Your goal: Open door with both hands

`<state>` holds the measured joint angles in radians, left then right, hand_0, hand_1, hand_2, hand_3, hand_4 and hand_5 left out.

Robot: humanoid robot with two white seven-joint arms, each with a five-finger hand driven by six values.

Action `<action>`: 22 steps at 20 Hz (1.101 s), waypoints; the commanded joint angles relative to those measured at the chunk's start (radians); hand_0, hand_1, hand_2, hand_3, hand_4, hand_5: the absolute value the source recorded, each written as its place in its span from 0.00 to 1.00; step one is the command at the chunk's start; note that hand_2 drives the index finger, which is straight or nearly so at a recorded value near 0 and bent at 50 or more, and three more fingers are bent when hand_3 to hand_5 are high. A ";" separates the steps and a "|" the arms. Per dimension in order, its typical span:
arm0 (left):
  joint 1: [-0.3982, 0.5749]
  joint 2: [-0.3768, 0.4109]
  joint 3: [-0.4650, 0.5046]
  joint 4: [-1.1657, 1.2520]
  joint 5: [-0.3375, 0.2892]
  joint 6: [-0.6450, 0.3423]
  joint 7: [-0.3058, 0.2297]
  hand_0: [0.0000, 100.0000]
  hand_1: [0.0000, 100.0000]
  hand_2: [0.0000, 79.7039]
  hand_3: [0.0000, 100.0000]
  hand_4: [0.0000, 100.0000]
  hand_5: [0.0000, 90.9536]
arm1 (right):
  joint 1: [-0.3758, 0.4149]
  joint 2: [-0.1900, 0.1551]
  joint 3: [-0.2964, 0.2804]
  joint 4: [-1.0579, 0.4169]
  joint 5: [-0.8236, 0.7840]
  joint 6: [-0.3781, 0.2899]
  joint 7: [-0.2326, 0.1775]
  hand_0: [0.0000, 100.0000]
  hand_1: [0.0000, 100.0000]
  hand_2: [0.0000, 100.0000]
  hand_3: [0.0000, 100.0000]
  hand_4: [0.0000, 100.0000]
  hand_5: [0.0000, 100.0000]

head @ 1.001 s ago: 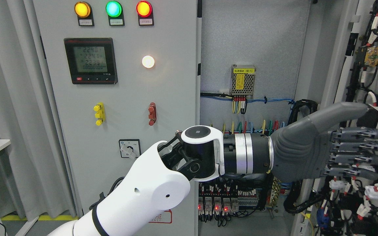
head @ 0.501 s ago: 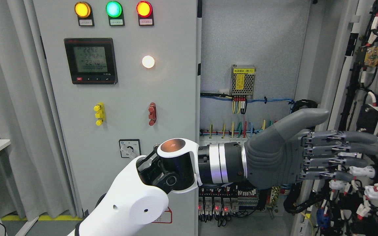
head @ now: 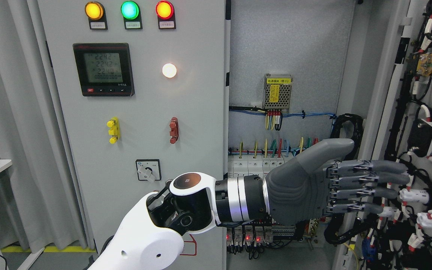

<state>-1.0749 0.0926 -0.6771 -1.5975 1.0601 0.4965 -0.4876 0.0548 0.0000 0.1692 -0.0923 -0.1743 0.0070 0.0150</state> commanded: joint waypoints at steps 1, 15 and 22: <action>0.143 0.016 0.008 -0.027 -0.115 0.002 0.001 0.29 0.00 0.03 0.03 0.03 0.00 | 0.020 -0.026 0.000 -0.064 0.001 0.001 0.003 0.22 0.00 0.00 0.00 0.00 0.00; 0.709 0.154 0.014 -0.027 -0.459 -0.004 0.006 0.29 0.00 0.03 0.03 0.03 0.00 | 0.125 -0.075 -0.002 -0.392 0.001 0.002 0.002 0.22 0.00 0.00 0.00 0.00 0.00; 0.923 0.200 0.031 0.077 -0.577 -0.018 0.007 0.29 0.00 0.03 0.03 0.04 0.00 | 0.149 -0.080 -0.008 -0.558 -0.001 0.001 0.003 0.22 0.00 0.00 0.00 0.00 0.00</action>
<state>-0.3350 0.2152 -0.6651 -1.6027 0.5899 0.4850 -0.4808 0.1744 -0.0575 0.1671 -0.4016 -0.1737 0.0084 0.0176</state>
